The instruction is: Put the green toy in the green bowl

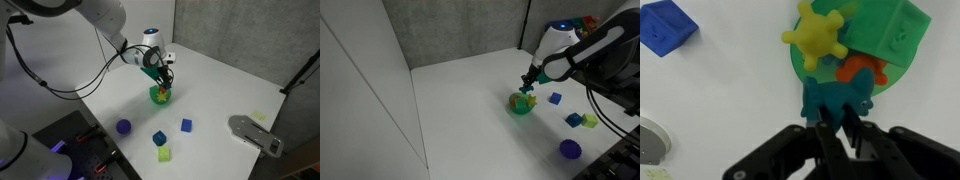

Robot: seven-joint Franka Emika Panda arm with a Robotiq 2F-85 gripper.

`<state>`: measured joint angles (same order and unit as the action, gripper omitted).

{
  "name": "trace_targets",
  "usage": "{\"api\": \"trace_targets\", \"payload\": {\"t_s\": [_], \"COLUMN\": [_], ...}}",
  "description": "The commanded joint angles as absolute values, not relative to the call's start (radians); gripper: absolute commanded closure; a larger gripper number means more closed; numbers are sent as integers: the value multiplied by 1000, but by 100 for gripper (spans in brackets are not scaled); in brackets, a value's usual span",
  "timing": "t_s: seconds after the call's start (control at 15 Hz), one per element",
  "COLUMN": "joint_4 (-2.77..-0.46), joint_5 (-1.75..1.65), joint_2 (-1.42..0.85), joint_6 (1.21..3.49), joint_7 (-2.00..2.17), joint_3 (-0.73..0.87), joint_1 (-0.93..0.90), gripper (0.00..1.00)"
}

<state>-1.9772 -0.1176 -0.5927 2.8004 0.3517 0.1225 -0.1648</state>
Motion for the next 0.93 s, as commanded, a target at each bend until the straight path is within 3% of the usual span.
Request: {"api": "trace_targets", "payload": {"t_s": [0.0, 0.87], "joint_4": [-1922, -1969], "joint_5": [-106, -108], "joint_2": [-648, -654], "joint_6": [2826, 2789], "joint_7": [325, 271], "joint_3": [128, 118], "joint_1": [-172, -173], "gripper": [94, 94]}}
